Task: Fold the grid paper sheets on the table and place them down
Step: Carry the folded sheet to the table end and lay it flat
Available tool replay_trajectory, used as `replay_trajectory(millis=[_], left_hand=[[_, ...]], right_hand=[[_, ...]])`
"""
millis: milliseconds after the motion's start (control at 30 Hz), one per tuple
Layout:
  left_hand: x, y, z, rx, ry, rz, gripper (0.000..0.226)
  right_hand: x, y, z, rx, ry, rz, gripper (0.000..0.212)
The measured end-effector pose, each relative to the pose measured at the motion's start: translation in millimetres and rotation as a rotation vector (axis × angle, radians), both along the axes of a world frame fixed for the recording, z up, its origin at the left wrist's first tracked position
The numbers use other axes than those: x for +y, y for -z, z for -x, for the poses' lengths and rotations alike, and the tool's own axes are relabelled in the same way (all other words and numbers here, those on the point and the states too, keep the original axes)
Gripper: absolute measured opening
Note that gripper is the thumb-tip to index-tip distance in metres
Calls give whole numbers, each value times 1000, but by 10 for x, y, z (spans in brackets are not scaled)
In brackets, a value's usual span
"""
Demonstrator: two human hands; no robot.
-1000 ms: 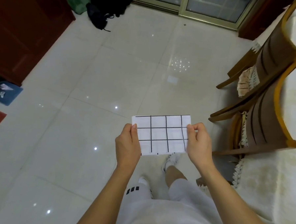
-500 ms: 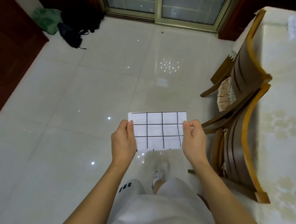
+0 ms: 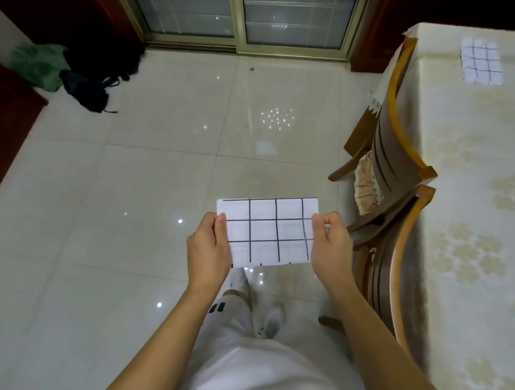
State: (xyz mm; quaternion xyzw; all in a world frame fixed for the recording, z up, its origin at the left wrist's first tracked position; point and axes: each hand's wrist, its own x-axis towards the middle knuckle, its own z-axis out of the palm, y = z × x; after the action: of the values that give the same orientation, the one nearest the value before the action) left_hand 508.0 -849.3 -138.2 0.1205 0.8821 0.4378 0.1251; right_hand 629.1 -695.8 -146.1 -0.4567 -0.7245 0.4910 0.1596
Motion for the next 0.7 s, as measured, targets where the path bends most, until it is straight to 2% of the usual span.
replay_trajectory(millis=[233, 700], left_hand=[[564, 103, 597, 5, 81, -9, 37], [1772, 125, 2659, -44, 214, -69, 41]], right_hand=[[490, 74, 503, 9, 67, -42, 24], [1535, 23, 2350, -30, 175, -60, 22]])
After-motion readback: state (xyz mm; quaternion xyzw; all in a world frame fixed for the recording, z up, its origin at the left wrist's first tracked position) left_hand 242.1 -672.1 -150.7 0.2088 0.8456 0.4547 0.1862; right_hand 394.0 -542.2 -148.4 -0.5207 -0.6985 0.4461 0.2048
